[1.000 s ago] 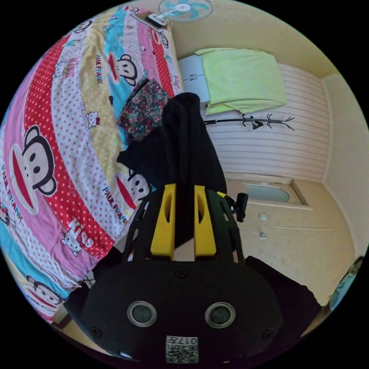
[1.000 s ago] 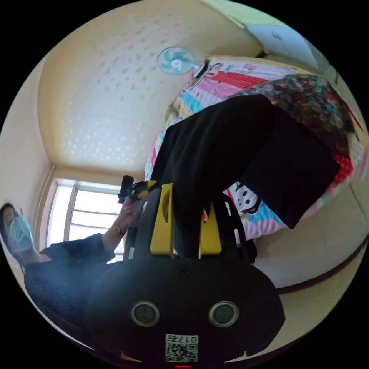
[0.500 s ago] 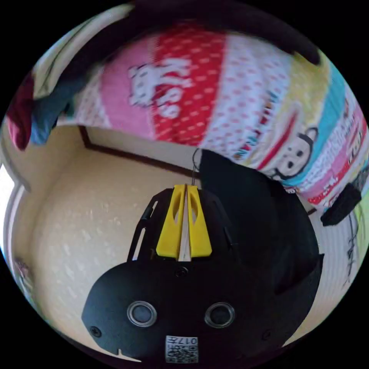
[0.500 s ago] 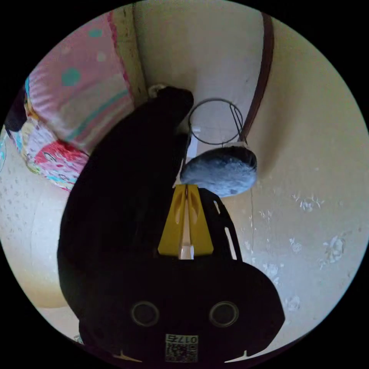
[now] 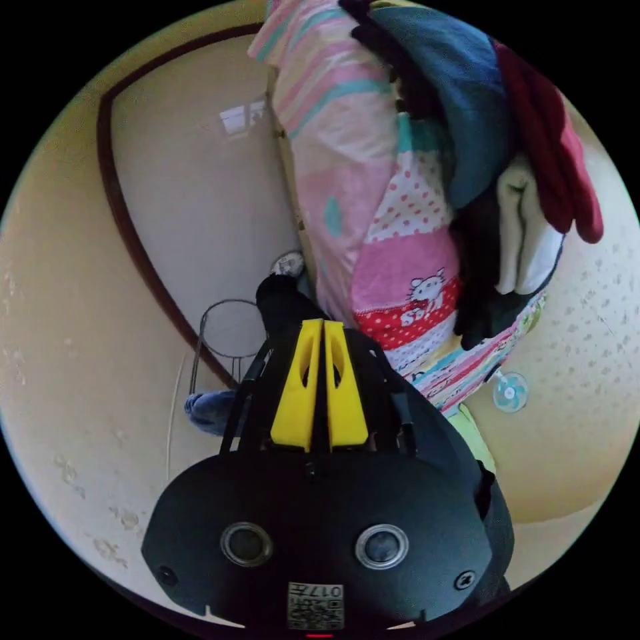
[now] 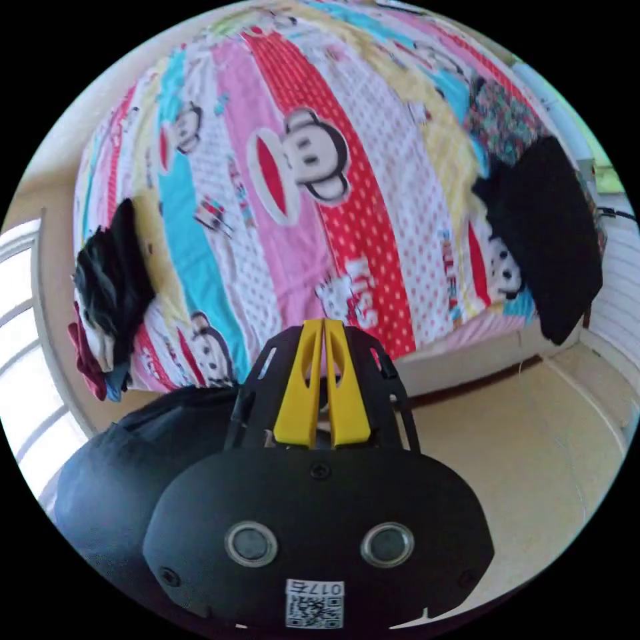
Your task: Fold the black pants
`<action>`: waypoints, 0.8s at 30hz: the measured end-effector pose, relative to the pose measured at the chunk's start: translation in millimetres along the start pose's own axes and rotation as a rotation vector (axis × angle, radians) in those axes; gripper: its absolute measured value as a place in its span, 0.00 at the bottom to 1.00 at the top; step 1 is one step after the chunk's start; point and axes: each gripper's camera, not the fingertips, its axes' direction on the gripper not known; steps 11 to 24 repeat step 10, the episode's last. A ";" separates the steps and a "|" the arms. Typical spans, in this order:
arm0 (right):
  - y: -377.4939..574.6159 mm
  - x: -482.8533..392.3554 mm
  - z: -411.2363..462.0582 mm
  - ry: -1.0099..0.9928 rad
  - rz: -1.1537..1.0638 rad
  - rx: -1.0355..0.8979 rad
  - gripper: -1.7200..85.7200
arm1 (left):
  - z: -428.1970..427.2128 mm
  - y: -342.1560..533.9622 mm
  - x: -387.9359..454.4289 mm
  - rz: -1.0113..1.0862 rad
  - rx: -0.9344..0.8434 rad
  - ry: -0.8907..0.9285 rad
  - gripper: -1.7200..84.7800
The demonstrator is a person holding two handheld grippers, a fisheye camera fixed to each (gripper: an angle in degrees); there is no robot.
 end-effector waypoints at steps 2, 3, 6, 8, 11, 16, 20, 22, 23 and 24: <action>6.7 -49.3 -46.1 -0.052 -0.060 0.224 0.02 | -56.9 -11.1 41.8 0.147 0.192 -0.019 0.02; 20.4 -78.3 -76.5 -0.102 -0.092 0.387 0.02 | -72.1 -12.1 54.3 0.191 0.242 -0.022 0.02; 70.6 -129.2 -132.6 -0.235 -0.181 0.761 0.02 | -138.1 -14.3 118.8 0.418 0.434 0.018 0.03; 97.9 -144.3 -150.7 -0.294 -0.217 0.906 0.02 | -170.8 -20.7 167.7 0.593 0.493 0.118 0.04; 116.9 -149.1 -160.3 -0.338 -0.257 0.959 0.02 | -181.2 -31.9 199.1 0.655 0.516 0.141 0.08; 116.9 -149.1 -160.3 -0.338 -0.257 0.959 0.02 | -181.2 -31.9 199.1 0.655 0.516 0.141 0.08; 116.9 -149.1 -160.3 -0.338 -0.257 0.959 0.02 | -181.2 -31.9 199.1 0.655 0.516 0.141 0.08; 116.9 -149.1 -160.3 -0.338 -0.257 0.959 0.02 | -181.2 -31.9 199.1 0.655 0.516 0.141 0.08; 116.9 -149.1 -160.3 -0.338 -0.257 0.959 0.02 | -181.2 -31.9 199.1 0.655 0.516 0.141 0.08; 116.9 -149.1 -160.3 -0.338 -0.257 0.959 0.02 | -181.2 -31.9 199.1 0.655 0.516 0.141 0.08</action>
